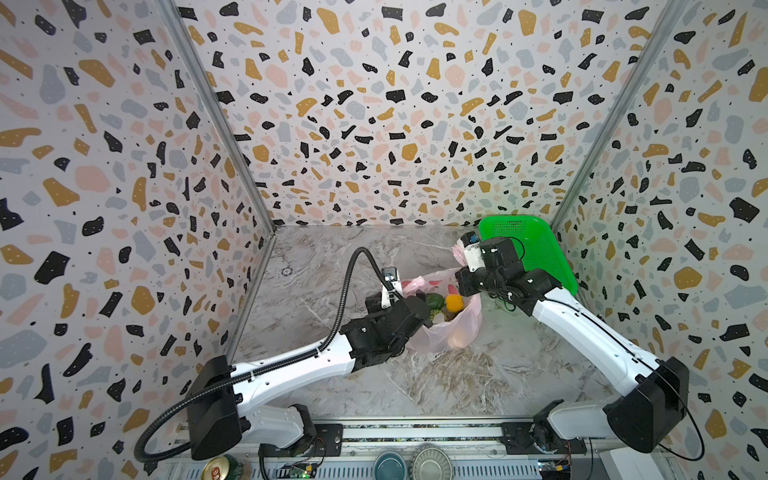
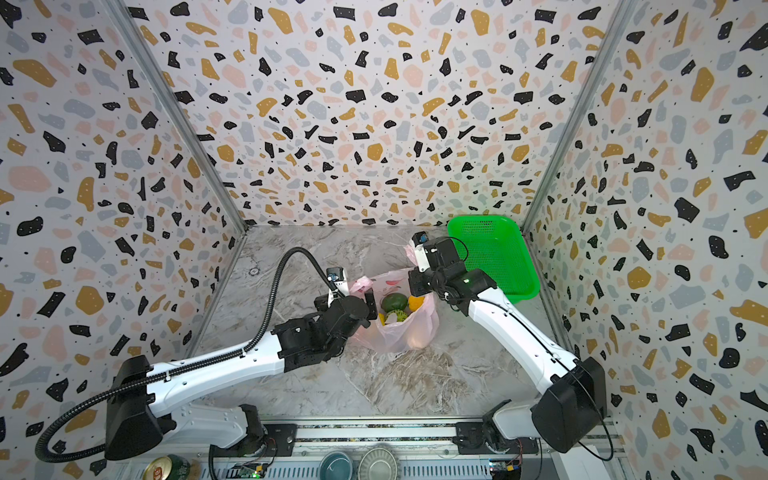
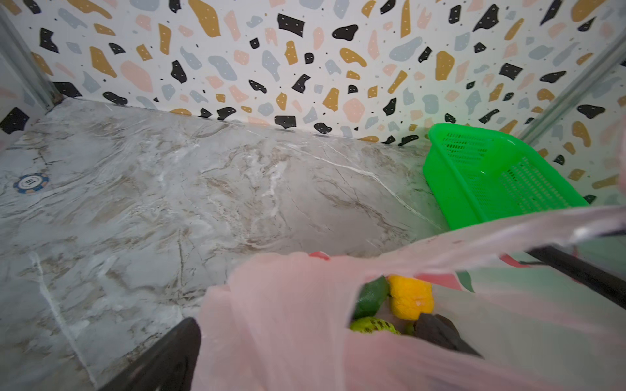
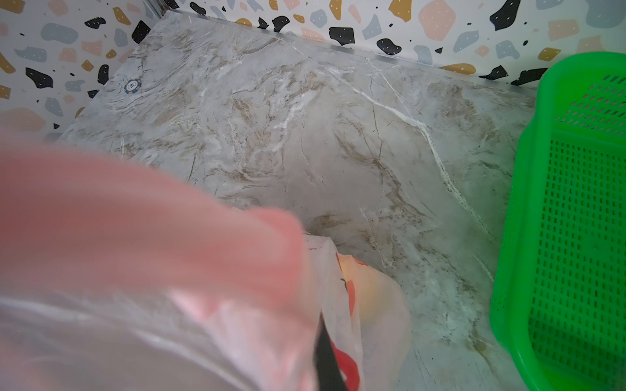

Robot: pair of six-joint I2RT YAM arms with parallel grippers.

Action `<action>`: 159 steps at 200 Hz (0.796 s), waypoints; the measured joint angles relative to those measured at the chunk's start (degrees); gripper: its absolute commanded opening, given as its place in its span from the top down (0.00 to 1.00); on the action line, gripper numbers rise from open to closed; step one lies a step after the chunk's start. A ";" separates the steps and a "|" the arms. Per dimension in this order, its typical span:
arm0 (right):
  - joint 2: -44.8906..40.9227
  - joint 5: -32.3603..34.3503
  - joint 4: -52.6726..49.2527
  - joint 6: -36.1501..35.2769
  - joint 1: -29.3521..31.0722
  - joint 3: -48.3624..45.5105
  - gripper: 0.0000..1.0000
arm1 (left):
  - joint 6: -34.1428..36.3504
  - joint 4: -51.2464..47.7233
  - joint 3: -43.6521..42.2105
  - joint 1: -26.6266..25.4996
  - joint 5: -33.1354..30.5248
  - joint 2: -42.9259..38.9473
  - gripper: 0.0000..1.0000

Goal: Untie the knot of the plastic bag and take out the fruit

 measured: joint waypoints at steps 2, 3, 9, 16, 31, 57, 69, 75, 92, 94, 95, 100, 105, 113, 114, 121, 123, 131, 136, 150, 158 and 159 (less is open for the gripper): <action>0.00 0.00 0.00 0.00 0.00 0.00 1.00 | 0.00 0.00 -0.04 0.28 0.07 -0.02 0.00; 0.00 0.00 0.00 0.00 0.00 0.00 1.00 | 0.00 0.00 -0.09 0.42 0.09 -0.04 0.00; 0.00 0.00 0.00 0.00 0.00 0.00 1.00 | 0.07 -0.02 -0.28 1.36 0.31 -0.15 0.00; -0.02 0.00 0.00 -0.02 0.00 0.00 1.00 | 0.20 -0.11 -0.48 2.47 0.68 -0.28 0.00; -0.04 0.02 0.00 -0.02 0.00 0.00 1.00 | 0.79 -0.17 -1.22 4.79 1.57 -0.96 0.01; -0.04 0.00 0.00 -0.04 -0.15 0.00 1.00 | 2.12 -1.38 -2.89 8.07 3.93 -3.30 0.00; -0.04 -0.02 0.00 -0.07 -0.31 0.00 1.00 | 2.80 -2.10 -3.48 9.35 5.20 -4.48 0.00; -0.04 -0.04 0.00 -0.07 -0.33 0.00 1.00 | 3.15 -2.54 -3.80 10.03 5.88 -5.14 0.00; -0.07 -0.15 0.02 -0.11 -0.61 0.00 1.00 | 4.52 -2.95 -5.42 11.80 9.25 -7.19 0.00; -0.07 -0.15 0.02 -0.13 -0.66 0.00 1.00 | 4.66 -2.97 -5.68 12.04 9.79 -7.48 0.00; -0.07 -0.17 0.02 -0.15 -0.68 0.00 1.00 | 4.81 -2.95 -5.79 12.15 10.01 -7.58 0.00; -0.09 -0.17 0.02 -0.22 -0.79 0.00 1.00 | 5.46 -2.89 -6.38 12.72 11.65 -8.09 0.00; -0.11 -0.20 0.02 -0.24 -0.87 0.00 1.00 | 5.97 -2.75 -6.84 13.05 13.00 -8.44 0.00; -0.17 -0.31 0.02 -0.24 -0.98 0.00 1.00 | 7.26 -2.23 -7.48 13.70 15.85 -8.72 0.00; -0.20 -0.33 0.02 -0.24 -1.01 0.00 1.00 | 7.39 -2.16 -7.52 13.73 16.13 -8.72 0.00; -0.31 -0.37 0.02 -0.24 -1.05 0.00 1.00 | 8.52 -1.55 -7.76 14.03 18.56 -8.68 0.00; -0.37 -0.39 0.02 -0.24 -1.07 0.00 1.00 | 8.85 -1.36 -7.76 14.05 19.30 -8.61 0.01; -0.55 -0.44 0.02 -0.24 -1.11 0.00 1.00 | 10.16 -0.46 -7.76 14.05 21.88 -8.37 0.00; -0.70 -0.52 0.02 -0.24 -1.16 0.00 1.00 | 11.08 0.17 -7.69 14.10 23.45 -8.09 0.01; -1.05 -0.59 0.11 -0.24 -1.18 0.00 1.00 | 13.27 1.05 -6.95 14.43 27.23 -6.99 0.00; -1.16 -0.59 0.13 -0.24 -1.20 0.00 1.00 | 14.58 1.51 -6.23 14.84 29.38 -6.10 0.00; -1.22 -0.59 0.15 -0.24 -1.20 0.00 1.00 | 14.69 1.57 -6.14 14.91 29.55 -6.03 0.00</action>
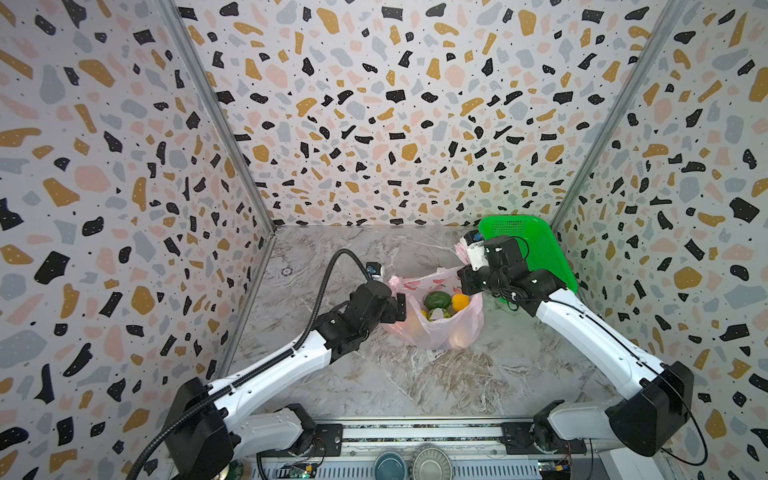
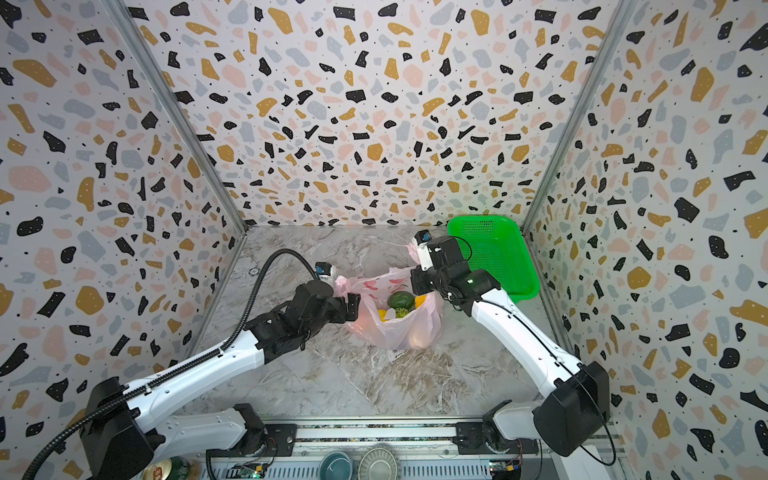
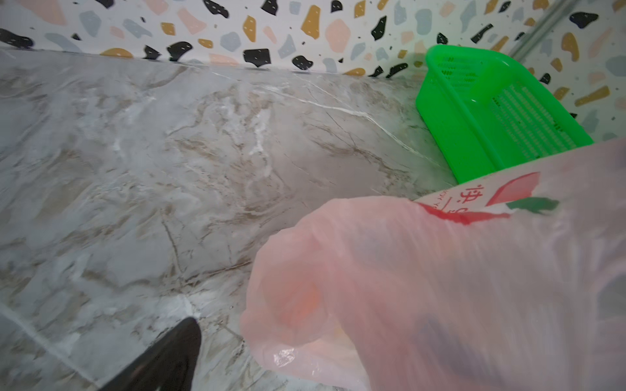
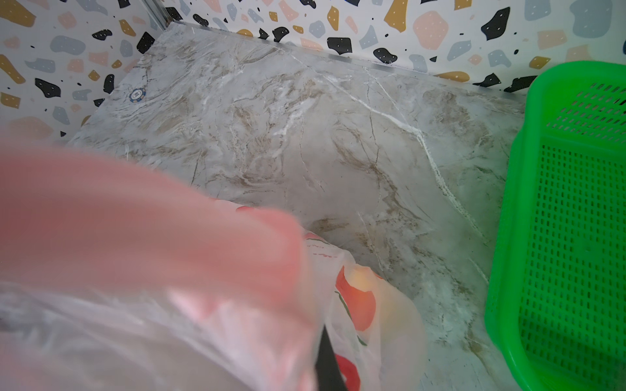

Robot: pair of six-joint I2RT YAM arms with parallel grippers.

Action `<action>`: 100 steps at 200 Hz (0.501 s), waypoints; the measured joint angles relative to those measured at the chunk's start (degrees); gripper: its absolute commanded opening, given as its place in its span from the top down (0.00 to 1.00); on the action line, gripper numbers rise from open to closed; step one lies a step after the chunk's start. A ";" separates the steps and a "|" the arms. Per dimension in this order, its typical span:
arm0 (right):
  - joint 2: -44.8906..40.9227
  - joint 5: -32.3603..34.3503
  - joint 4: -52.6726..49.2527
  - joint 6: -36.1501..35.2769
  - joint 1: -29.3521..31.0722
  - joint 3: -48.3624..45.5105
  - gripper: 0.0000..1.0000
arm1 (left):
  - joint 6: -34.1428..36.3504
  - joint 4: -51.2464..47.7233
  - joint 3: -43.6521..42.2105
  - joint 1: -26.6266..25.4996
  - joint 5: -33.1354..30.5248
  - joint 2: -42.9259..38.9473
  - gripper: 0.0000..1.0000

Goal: Untie the knot of the plastic bag and take out the fruit

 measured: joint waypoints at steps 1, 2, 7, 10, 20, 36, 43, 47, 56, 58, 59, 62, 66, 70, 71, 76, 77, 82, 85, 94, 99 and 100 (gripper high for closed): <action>0.00 0.00 0.00 -0.02 0.00 0.00 1.00 | 0.11 0.04 0.09 0.09 0.17 0.09 0.01; 0.00 -0.02 0.00 -0.02 0.00 0.00 1.00 | 0.35 0.11 0.22 0.26 0.48 0.31 0.01; -0.04 -0.04 0.00 0.00 -0.02 0.00 1.00 | 0.94 0.31 0.66 0.68 1.53 0.74 0.04; -0.09 -0.02 0.02 0.00 -0.04 0.00 1.00 | 1.16 0.59 0.85 1.03 2.19 1.07 0.06; -0.11 -0.07 0.04 0.00 -0.04 0.00 1.00 | 2.43 0.96 1.64 2.34 4.46 1.95 0.10; -0.11 -0.17 0.09 0.00 -0.04 0.00 1.00 | 3.74 1.16 2.27 4.17 7.13 2.97 0.24; -0.11 -0.20 0.09 0.02 -0.04 0.00 1.00 | 4.28 1.22 2.29 4.90 8.11 3.19 0.34; -0.11 -0.22 0.11 0.02 -0.04 0.00 1.00 | 4.48 1.16 2.29 5.25 8.63 3.26 0.40; -0.15 -0.22 0.11 0.02 -0.04 0.00 1.00 | 4.79 1.05 2.29 5.92 9.49 3.32 0.49; -0.15 -0.22 0.11 0.04 -0.04 0.00 1.00 | 4.83 1.01 2.29 6.01 9.70 3.32 0.50; -0.17 -0.22 0.11 0.04 -0.04 0.00 1.00 | 4.90 1.01 2.29 6.10 9.81 3.32 0.51; -0.20 -0.24 0.11 0.04 -0.04 0.00 1.00 | 4.94 1.01 2.29 6.25 10.05 3.32 0.51; -0.22 -0.24 0.11 0.04 -0.04 0.00 1.00 | 5.03 1.01 2.29 6.47 10.21 3.30 0.51; -0.26 -0.26 0.13 0.07 -0.04 0.00 1.00 | 5.03 1.01 2.29 6.62 10.29 3.28 0.52; -0.26 -0.26 0.13 0.07 -0.04 0.00 1.00 | 5.05 1.01 2.29 6.67 10.34 3.26 0.52; -0.33 -0.31 0.13 0.13 -0.04 0.00 1.00 | 5.11 0.96 2.29 6.86 10.45 3.23 0.52; -0.33 -0.31 0.13 0.13 -0.04 0.00 1.00 | 5.11 0.94 2.29 6.95 10.47 3.19 0.52; -0.42 -0.33 0.13 0.22 -0.04 0.00 1.00 | 5.14 0.83 2.29 7.15 10.56 3.17 0.52; -0.44 -0.33 0.15 0.24 -0.04 0.00 1.00 | 5.14 0.76 2.29 7.23 10.67 3.06 0.53; -0.55 -0.37 0.15 0.26 -0.04 0.00 1.00 | 5.20 0.39 2.29 7.50 11.08 2.75 0.56; -0.63 -0.39 0.15 0.31 -0.04 0.00 1.00 | 5.20 0.33 2.29 7.76 11.43 2.47 0.60; -0.63 -0.37 0.15 0.31 -0.04 0.00 1.00 | 5.22 0.31 2.29 7.78 11.43 2.43 0.60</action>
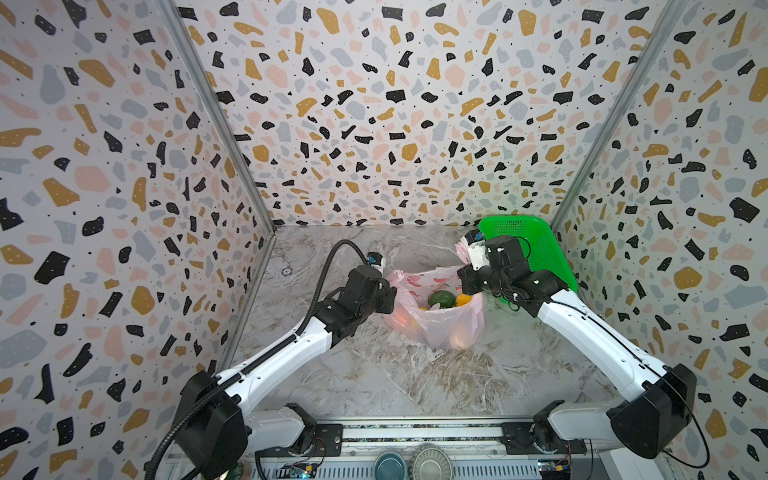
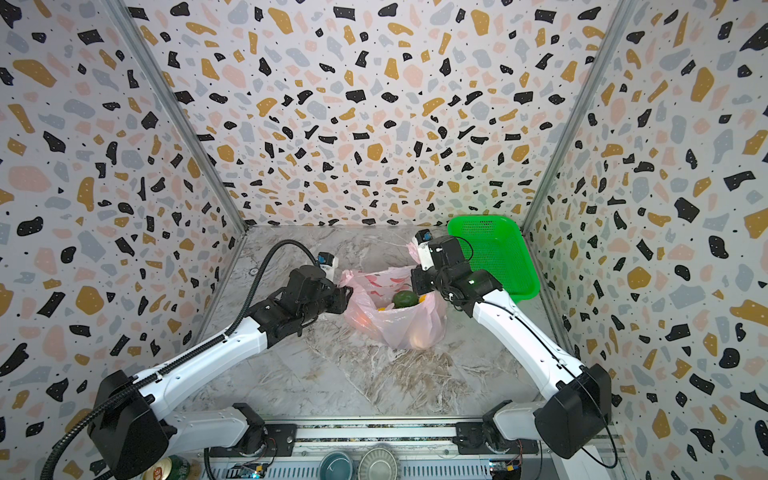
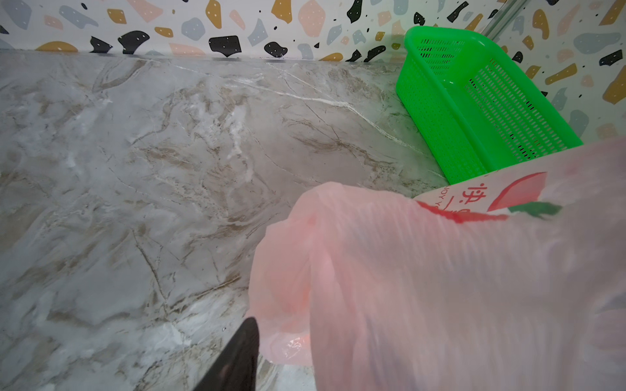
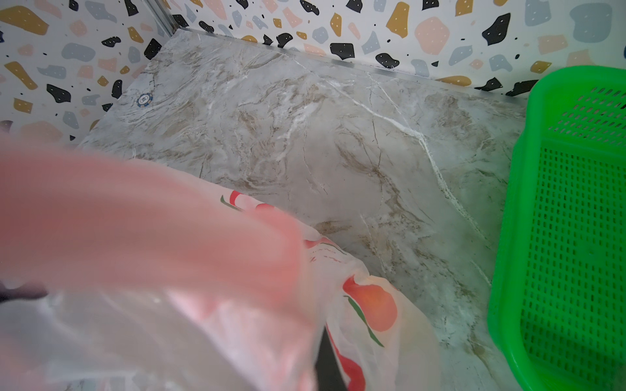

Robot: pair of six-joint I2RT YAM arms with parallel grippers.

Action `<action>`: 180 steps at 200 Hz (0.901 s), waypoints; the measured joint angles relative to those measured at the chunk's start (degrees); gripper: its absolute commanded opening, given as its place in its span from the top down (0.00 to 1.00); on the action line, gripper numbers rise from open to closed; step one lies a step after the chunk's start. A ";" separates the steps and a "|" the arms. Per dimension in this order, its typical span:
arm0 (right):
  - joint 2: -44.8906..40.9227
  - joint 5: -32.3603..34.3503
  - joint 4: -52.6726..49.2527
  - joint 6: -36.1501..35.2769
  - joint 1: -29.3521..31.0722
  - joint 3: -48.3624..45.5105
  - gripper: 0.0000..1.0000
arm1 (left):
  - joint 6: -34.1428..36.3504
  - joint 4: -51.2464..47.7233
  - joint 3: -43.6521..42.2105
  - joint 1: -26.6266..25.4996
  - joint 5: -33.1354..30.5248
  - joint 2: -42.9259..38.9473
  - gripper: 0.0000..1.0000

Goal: Untie the knot of the plastic bag and take out the fruit

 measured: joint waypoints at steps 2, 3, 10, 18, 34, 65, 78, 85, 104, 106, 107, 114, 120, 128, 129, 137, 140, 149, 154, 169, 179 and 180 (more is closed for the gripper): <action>-0.02 -0.02 0.00 0.02 0.00 0.00 1.00 | -0.02 -0.04 0.00 0.04 0.04 -0.09 0.62; -0.02 -0.02 0.00 0.04 0.00 0.00 1.00 | -0.02 -0.09 0.00 0.11 0.09 -0.17 0.63; -0.11 -0.07 0.02 0.15 0.00 0.00 1.00 | -0.04 -0.15 0.00 0.44 0.39 -0.66 0.69; -0.13 -0.09 0.04 0.24 0.00 0.00 1.00 | 0.02 -0.22 0.00 0.81 0.74 -1.31 0.74; -0.15 -0.26 0.09 0.37 0.02 -0.02 1.00 | 0.00 -0.76 0.24 1.16 1.51 -2.38 0.85; -0.15 -0.50 0.74 0.59 0.15 -0.13 1.00 | -0.55 -2.38 1.22 1.16 2.82 -3.48 1.00; -0.15 -0.55 1.05 0.61 0.17 -0.44 1.00 | -0.87 -3.17 1.20 1.16 3.37 -3.85 1.00; -0.15 -0.63 1.20 0.59 0.17 -0.74 1.00 | -0.98 -3.30 1.01 1.16 3.61 -4.00 1.00; -0.15 -0.94 1.68 0.59 0.17 -1.99 0.96 | -1.46 -2.49 -1.14 1.16 4.81 -4.81 1.00; -0.15 -0.98 1.75 0.57 0.17 -2.16 0.94 | -1.49 -2.40 -1.40 1.18 4.94 -4.90 1.00; -0.15 -1.01 1.75 0.57 0.17 -2.23 0.93 | -1.55 -2.32 -1.62 1.18 5.03 -4.94 1.00; -0.15 -1.22 1.73 0.52 0.20 -2.69 0.85 | -1.84 -2.08 -2.56 1.18 5.68 -5.11 1.00; -0.15 -1.40 1.68 0.59 0.20 -2.99 0.75 | -2.08 -2.03 -3.15 1.18 6.23 -5.14 1.00; -0.15 -1.40 1.51 0.35 0.17 -3.13 0.64 | -2.45 -2.21 -3.52 1.18 6.51 -5.05 1.00; -0.15 -1.42 1.46 0.17 0.17 -3.13 0.62 | -2.56 -2.21 -3.56 1.18 6.60 -5.03 1.00; -0.15 -1.46 1.29 0.22 0.13 -3.13 0.49 | -2.84 -2.23 -3.56 1.27 6.88 -4.92 1.00; -0.15 -1.66 1.25 0.50 0.13 -3.13 0.45 | -2.86 -2.14 -3.56 1.27 6.99 -4.90 1.00; -0.22 -1.84 0.96 -0.02 0.09 -3.06 0.37 | -2.99 -1.90 -3.56 1.33 7.32 -4.92 1.00; -0.28 -1.99 0.44 -0.04 0.09 -2.91 0.30 | -3.02 -1.79 -3.54 1.38 7.52 -4.94 1.00; -0.42 -3.04 -1.62 -0.72 0.00 -1.75 0.17 | -3.02 -1.75 -3.54 1.42 7.91 -4.98 1.00; -0.70 -3.87 -3.30 -1.33 0.11 -0.28 0.11 | -2.99 -1.79 -3.50 1.44 8.11 -5.14 1.00; -0.72 -3.96 -3.43 -1.31 0.11 -0.17 0.10 | -2.99 -1.79 -3.48 1.44 8.13 -5.14 1.00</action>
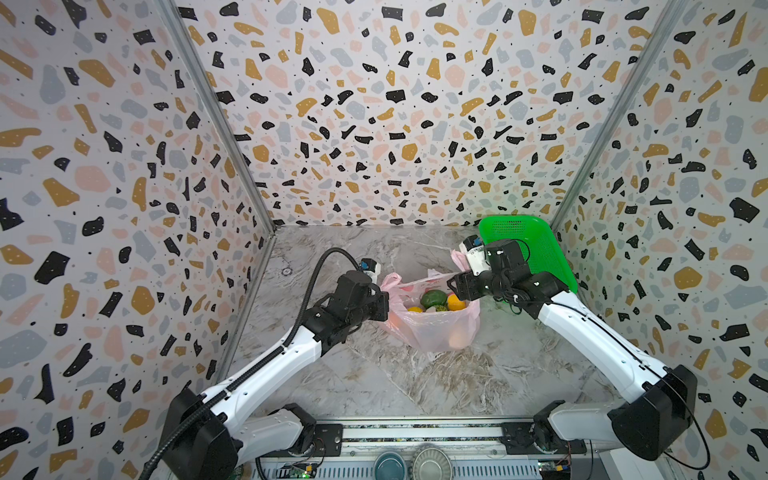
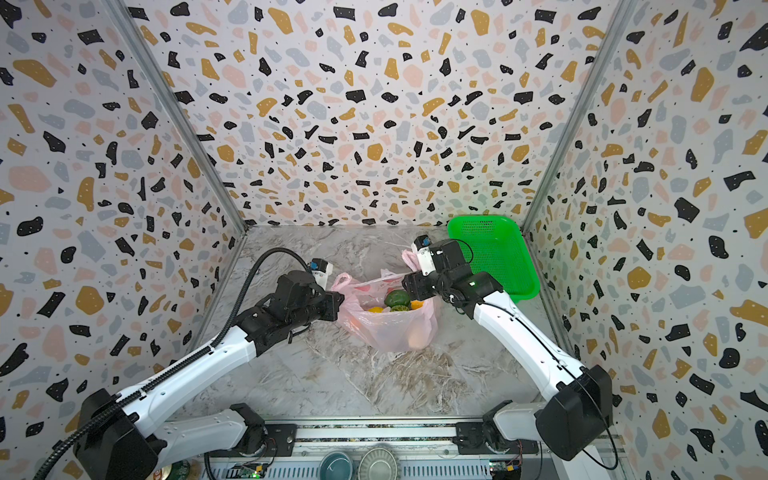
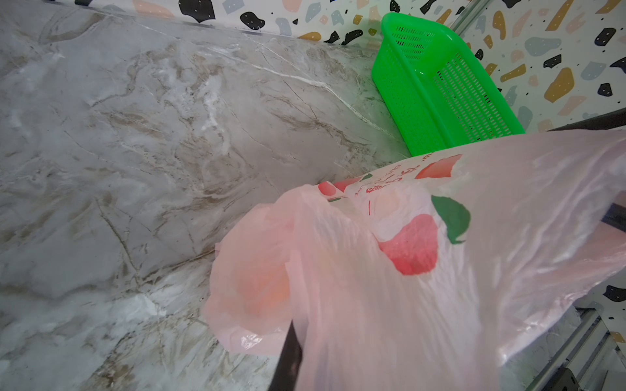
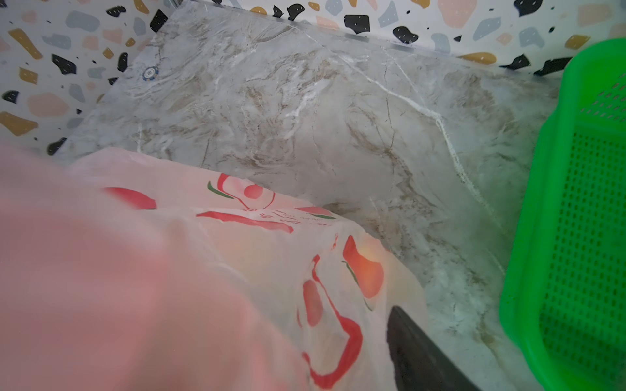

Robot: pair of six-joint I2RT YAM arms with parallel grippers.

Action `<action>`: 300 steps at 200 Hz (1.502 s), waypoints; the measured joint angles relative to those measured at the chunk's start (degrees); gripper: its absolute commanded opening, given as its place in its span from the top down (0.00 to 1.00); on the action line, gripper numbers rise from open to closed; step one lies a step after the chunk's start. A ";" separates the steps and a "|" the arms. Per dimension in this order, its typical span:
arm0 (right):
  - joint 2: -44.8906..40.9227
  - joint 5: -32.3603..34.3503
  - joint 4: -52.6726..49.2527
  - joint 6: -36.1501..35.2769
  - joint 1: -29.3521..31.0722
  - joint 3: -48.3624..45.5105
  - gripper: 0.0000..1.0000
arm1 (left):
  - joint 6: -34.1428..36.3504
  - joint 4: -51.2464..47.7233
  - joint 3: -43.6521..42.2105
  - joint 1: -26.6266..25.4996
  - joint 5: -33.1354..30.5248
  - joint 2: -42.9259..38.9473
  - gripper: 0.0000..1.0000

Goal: Untie the knot of the plastic bag and take out the fruit

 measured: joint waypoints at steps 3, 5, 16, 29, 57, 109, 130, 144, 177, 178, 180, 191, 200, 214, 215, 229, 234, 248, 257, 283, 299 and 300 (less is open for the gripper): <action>-0.04 -0.13 -0.63 -0.28 0.04 0.61 0.09 | 0.02 -0.04 0.04 0.00 0.09 -0.07 1.00; -0.11 -0.22 -1.18 -0.55 0.17 1.07 0.09 | 0.02 -0.07 0.13 0.00 0.13 -0.09 1.00; -0.37 -0.35 -3.26 -1.60 0.79 3.69 0.04 | 0.09 -0.13 0.74 0.02 0.57 -0.11 1.00; -0.79 -0.28 -5.46 -3.30 2.14 7.21 0.01 | 0.22 -0.09 1.70 0.02 1.14 -0.11 1.00; -1.73 0.37 -8.55 -8.24 6.08 14.36 0.01 | 0.87 -0.09 4.11 0.02 2.36 0.02 1.00; 2.16 -1.40 -8.44 -20.00 13.20 18.38 0.01 | 2.62 -0.52 5.75 -0.02 4.15 1.14 1.00; 7.10 -3.10 -6.73 -23.80 14.03 17.49 0.02 | 2.86 -0.52 5.75 -0.04 4.44 1.14 1.00; 9.92 -3.15 -4.63 -25.46 14.16 15.61 0.07 | 2.99 -0.52 5.75 -0.07 4.81 1.11 1.00; 12.11 -1.16 1.68 -28.13 14.14 9.53 0.35 | 2.99 -0.46 5.49 -0.35 6.05 0.85 1.00; 12.11 -1.16 1.79 -28.11 14.14 9.44 0.37 | 3.02 -0.46 5.46 -0.35 6.12 0.83 1.00; 12.17 -0.96 2.23 -28.30 14.14 9.25 0.40 | 3.02 -0.46 5.42 -0.35 6.19 0.79 1.00; 12.57 -0.17 3.89 -29.00 14.01 9.01 0.56 | 3.02 -0.48 5.07 -0.35 6.60 0.57 1.00; 12.96 0.15 5.75 -29.18 13.86 9.01 0.69 | 3.08 -0.52 4.79 -0.37 6.93 0.35 1.00; 13.51 0.59 7.85 -29.66 13.57 9.07 0.89 | 3.23 -0.87 4.61 -0.42 7.15 0.13 1.00; 13.53 0.61 7.98 -29.70 13.55 9.07 0.91 | 3.26 -0.92 4.61 -0.42 7.15 0.11 1.00; 13.88 1.36 9.25 -29.97 13.20 9.07 1.00 | 3.37 -1.57 4.61 -0.46 7.15 -0.07 1.00; 13.94 1.70 9.57 -29.99 13.09 9.07 1.00 | 3.41 -1.77 4.61 -0.46 7.15 -0.11 1.00; 14.03 2.67 10.34 -29.88 12.92 9.07 1.00 | 3.43 -2.10 4.61 -0.46 7.15 -0.13 1.00; 14.03 3.23 10.78 -29.73 12.83 9.09 1.00 | 3.41 -2.51 4.61 -0.46 7.13 -0.15 1.00; 14.01 4.50 11.69 -28.61 11.93 9.18 1.00 | 3.17 -4.22 4.61 -0.57 7.04 -0.70 1.00; 14.01 6.10 11.85 -27.98 10.73 9.22 1.00 | 3.08 -5.68 4.61 -0.57 6.56 -1.51 0.99; 13.99 6.16 11.85 -27.96 10.67 9.22 1.00 | 3.06 -5.75 4.61 -0.57 6.49 -1.55 0.99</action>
